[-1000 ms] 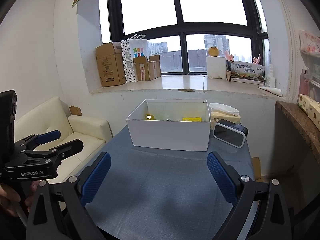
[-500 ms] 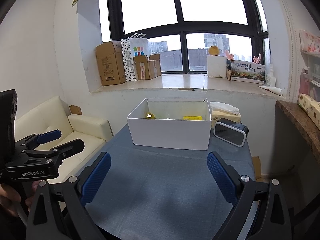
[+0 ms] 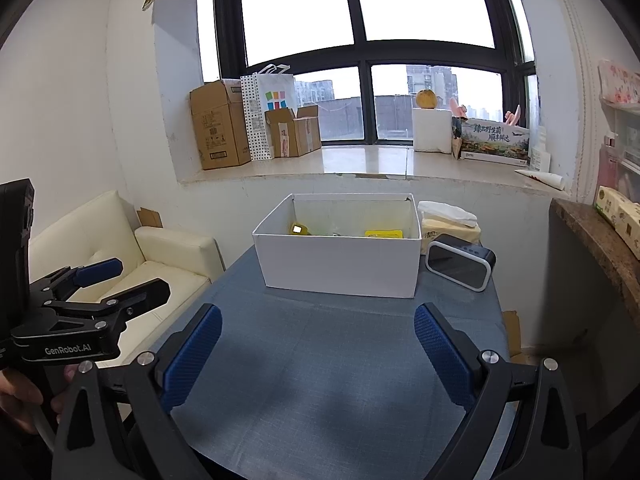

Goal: Organize snacks

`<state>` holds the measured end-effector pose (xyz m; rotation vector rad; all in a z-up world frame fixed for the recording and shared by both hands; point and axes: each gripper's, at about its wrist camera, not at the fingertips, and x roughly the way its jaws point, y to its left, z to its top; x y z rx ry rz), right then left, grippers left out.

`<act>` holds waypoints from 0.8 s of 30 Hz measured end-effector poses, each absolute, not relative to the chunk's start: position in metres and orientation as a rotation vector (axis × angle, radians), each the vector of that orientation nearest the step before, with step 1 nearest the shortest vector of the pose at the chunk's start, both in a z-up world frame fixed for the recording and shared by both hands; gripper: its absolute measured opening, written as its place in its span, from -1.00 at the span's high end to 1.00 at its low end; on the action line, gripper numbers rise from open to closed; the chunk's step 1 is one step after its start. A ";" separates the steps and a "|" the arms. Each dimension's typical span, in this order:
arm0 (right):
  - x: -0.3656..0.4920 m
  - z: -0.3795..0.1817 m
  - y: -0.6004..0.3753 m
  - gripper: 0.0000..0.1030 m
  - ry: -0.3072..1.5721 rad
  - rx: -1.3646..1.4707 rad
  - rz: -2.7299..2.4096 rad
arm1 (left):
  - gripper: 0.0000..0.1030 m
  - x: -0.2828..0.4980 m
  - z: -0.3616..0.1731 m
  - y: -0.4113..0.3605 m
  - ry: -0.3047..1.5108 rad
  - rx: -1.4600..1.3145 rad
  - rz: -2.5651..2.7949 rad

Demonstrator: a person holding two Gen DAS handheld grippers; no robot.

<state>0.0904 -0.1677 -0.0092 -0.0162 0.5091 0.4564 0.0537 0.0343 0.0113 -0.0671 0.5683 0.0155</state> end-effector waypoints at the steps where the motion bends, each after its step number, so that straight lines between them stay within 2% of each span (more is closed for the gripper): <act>1: 0.091 -0.009 -0.168 -0.93 0.509 -0.017 0.456 | -1.00 0.054 0.011 0.034 0.568 -0.067 0.014; 24: 0.089 -0.009 -0.169 -0.93 0.522 -0.014 0.416 | -1.00 0.054 0.011 0.031 0.572 -0.049 -0.008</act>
